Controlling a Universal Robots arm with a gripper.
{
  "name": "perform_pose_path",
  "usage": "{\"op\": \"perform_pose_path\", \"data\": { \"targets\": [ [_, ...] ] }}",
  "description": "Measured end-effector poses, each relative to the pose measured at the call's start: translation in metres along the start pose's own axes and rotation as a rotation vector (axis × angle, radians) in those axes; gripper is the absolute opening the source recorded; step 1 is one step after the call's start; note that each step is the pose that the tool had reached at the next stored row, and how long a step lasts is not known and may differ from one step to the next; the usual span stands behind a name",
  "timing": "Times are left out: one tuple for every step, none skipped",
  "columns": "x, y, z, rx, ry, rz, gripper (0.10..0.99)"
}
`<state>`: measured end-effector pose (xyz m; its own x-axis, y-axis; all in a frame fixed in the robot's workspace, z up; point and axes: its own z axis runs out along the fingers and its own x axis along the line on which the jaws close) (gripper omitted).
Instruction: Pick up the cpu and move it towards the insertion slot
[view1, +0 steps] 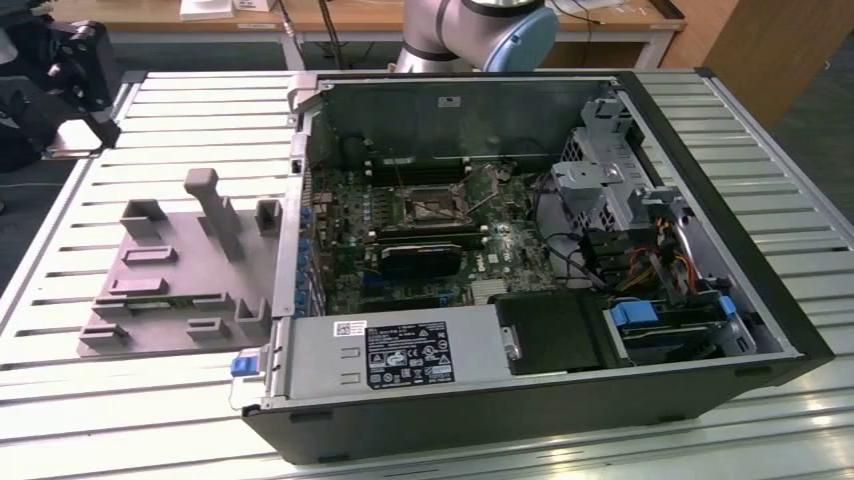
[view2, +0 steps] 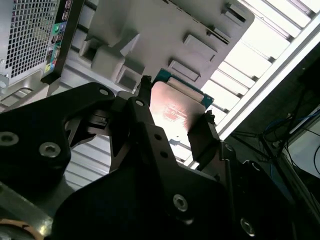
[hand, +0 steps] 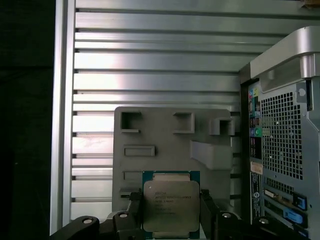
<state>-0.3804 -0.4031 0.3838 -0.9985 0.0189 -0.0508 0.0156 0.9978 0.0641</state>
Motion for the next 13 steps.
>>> {"op": "perform_pose_path", "data": {
  "targets": [
    [-0.0037, 0.0001, 0.0002, 0.0, 0.0003, 0.0, 0.541],
    [-0.007, 0.0001, 0.0004, 0.0, 0.0006, 0.0, 0.541],
    [-0.0102, 0.0002, 0.0006, 0.0, 0.001, 0.0, 0.541],
    [-0.0135, 0.0002, 0.0007, 0.0, 0.0014, 0.0, 0.541],
    [-0.0168, 0.0003, 0.0009, 0.0, 0.0016, 0.0, 0.541],
    [-0.0202, 0.0003, 0.0011, 0.0, 0.0018, 0.0, 0.541],
    [-0.0238, 0.0004, 0.0013, 0.0, 0.002, 0.0, 0.541],
    [-0.0274, 0.0004, 0.0014, 0.0, 0.0024, 0.0, 0.541],
    [-0.031, 0.0005, 0.0016, 0.0, 0.0027, 0.0, 0.541],
    [-0.0347, 0.0006, 0.0018, 0.0, 0.0029, 0.0, 0.541],
    [-0.0383, 0.0006, 0.002, 0.0, 0.0032, 0.0, 0.541],
    [-0.0418, 0.0007, 0.0023, 0.0, 0.0034, 0.0, 0.541],
    [-0.0454, 0.0007, 0.0024, 0.0, 0.0037, 0.0, 0.541]
  ]
}}
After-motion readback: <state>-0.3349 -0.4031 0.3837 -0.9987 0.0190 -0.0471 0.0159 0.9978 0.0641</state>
